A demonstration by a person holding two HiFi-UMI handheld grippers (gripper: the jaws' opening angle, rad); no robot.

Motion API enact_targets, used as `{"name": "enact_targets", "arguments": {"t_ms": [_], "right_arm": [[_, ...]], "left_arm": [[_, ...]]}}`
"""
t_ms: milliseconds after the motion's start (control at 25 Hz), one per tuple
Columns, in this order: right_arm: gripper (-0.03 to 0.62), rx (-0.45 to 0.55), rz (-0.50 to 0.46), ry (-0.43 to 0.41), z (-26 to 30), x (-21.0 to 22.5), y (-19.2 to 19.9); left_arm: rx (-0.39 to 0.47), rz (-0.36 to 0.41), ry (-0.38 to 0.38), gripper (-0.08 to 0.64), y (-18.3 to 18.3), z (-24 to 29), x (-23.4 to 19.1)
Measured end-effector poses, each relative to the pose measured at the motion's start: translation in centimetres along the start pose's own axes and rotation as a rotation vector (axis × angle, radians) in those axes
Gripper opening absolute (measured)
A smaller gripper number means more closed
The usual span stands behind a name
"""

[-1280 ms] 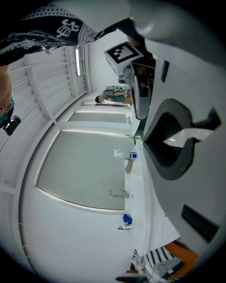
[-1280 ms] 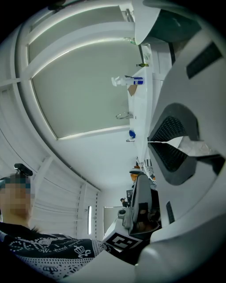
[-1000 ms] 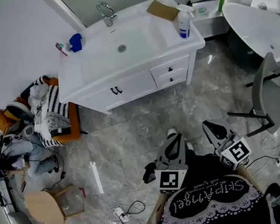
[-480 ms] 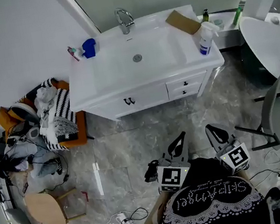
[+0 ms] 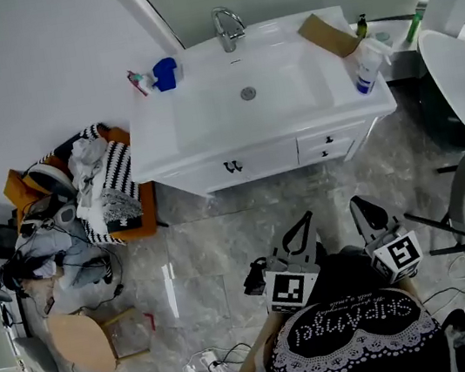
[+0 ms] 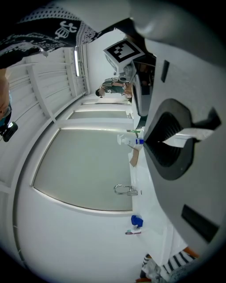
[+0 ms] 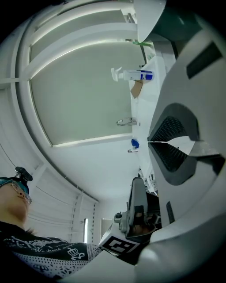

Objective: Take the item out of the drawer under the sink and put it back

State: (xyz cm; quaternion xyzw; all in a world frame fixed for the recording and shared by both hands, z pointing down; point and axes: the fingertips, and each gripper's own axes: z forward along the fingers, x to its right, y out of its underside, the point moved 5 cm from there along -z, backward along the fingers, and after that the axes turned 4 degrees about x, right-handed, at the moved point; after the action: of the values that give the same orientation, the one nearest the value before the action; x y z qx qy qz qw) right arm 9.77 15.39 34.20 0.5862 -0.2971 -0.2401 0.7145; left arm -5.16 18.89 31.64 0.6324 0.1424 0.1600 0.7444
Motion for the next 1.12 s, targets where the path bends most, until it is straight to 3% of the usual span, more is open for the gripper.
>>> {"name": "enact_targets", "arguments": {"t_ms": [240,920,1120], "right_arm": [[0.020,0.016,0.026,0.007,1.2,-0.4,-0.3],[0.020,0.034,0.089,0.073,0.0,0.4,-0.2],[0.018,0.046,0.130,0.008,0.0,1.1,-0.2]], "left_arm": [[-0.018,-0.028,-0.023,0.005,0.4,-0.2,-1.9],[-0.096,-0.050,0.063,0.005,1.0,0.6,-1.3],[-0.115,-0.085,0.076,0.005,1.1,2.2,-0.9]]}}
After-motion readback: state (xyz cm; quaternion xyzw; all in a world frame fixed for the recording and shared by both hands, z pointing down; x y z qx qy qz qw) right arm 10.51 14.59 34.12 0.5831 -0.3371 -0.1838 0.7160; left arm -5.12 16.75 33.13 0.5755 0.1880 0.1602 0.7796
